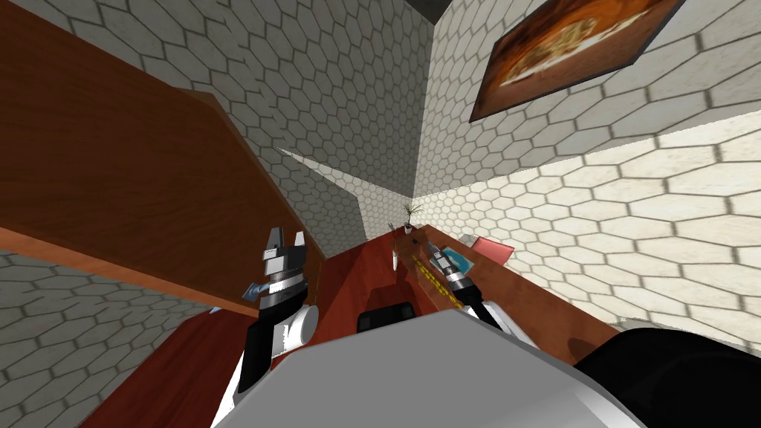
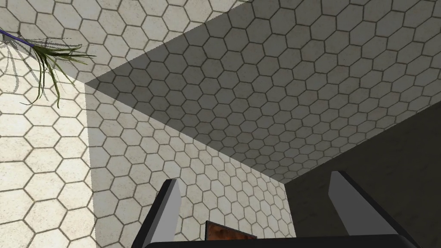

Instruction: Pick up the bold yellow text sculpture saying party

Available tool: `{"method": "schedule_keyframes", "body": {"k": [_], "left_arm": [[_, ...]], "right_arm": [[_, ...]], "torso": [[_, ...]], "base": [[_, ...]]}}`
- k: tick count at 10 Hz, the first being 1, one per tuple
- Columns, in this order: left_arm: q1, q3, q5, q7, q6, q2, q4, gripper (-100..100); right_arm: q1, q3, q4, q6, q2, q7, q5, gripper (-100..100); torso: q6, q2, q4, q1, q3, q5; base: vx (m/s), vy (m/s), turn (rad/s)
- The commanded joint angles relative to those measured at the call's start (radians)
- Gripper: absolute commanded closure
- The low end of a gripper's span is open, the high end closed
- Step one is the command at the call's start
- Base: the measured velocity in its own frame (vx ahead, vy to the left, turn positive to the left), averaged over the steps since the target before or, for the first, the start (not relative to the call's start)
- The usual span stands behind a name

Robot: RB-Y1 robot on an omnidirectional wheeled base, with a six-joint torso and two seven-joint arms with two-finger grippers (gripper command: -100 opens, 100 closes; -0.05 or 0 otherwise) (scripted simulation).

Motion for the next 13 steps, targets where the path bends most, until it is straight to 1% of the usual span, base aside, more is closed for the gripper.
{"method": "schedule_keyframes", "body": {"k": [1,2,4,5,6,7,8,9,10,11,13], "left_arm": [[0.0,0.0,0.0,0.0,0.0,0.0,0.0,0],[0.0,0.0,0.0,0.0,0.0,0.0,0.0,0],[0.0,0.0,0.0,0.0,0.0,0.0,0.0,0],[0.0,0.0,0.0,0.0,0.0,0.0,0.0,0],[0.0,0.0,0.0,0.0,0.0,0.0,0.0,0],[0.0,0.0,0.0,0.0,0.0,0.0,0.0,0],[0.0,0.0,0.0,0.0,0.0,0.0,0.0,0],[0.0,0.0,0.0,0.0,0.0,0.0,0.0,0],[0.0,0.0,0.0,0.0,0.0,0.0,0.0,0],[0.0,0.0,0.0,0.0,0.0,0.0,0.0,0],[0.0,0.0,0.0,0.0,0.0,0.0,0.0,0]], "right_arm": [[0.023,-0.002,0.05,0.021,-0.023,0.015,0.048,-100],[0.023,-0.002,0.072,0.021,-0.023,0.015,0.048,-100],[0.047,-0.009,0.157,0.034,-0.058,0.029,0.107,-100],[0.047,-0.009,0.175,0.034,-0.058,0.029,0.107,-100],[0.059,-0.011,0.222,0.042,-0.076,0.036,0.138,-100],[0.059,-0.011,0.228,0.042,-0.076,0.036,0.138,-100],[0.072,-0.012,0.258,0.049,-0.093,0.043,0.17,-100],[0.072,-0.012,0.282,0.049,-0.093,0.043,0.17,-100],[0.085,-0.011,0.329,0.057,-0.111,0.049,0.204,-100],[0.085,-0.011,0.335,0.057,-0.111,0.049,0.204,-100],[0.111,-0.005,0.425,0.075,-0.143,0.059,0.271,-100]], "torso": [[0.0,0.0,0.0,0.0,0.0,0.0],[0.0,-0.002,0.0,-0.001,-0.001,0.0],[0.0,0.002,0.0,-0.002,0.001,0.0],[0.0,-0.001,0.0,-0.001,0.0,0.0],[0.0,0.001,0.0,-0.002,0.0,0.0],[0.0,0.002,0.0,-0.001,0.001,0.0],[0.0,0.003,0.001,-0.002,0.002,0.0],[0.0,0.003,0.001,-0.002,0.001,0.0],[0.0,0.003,0.001,-0.002,0.002,0.0],[0.0,0.002,0.0,-0.002,0.001,0.0],[0.0,0.002,0.0,-0.003,0.001,-0.001]], "base": [[0.181,0.033,0.143],[0.128,0.006,0.077],[0.134,0.017,0.174],[0.129,0.006,0.037],[0.098,0.014,0.099],[0.087,0.003,0.071],[0.108,0.006,0.115],[0.089,0.003,0.065],[0.115,0.004,0.168],[0.098,-0.013,0.055],[0.135,-0.01,0.177]]}}
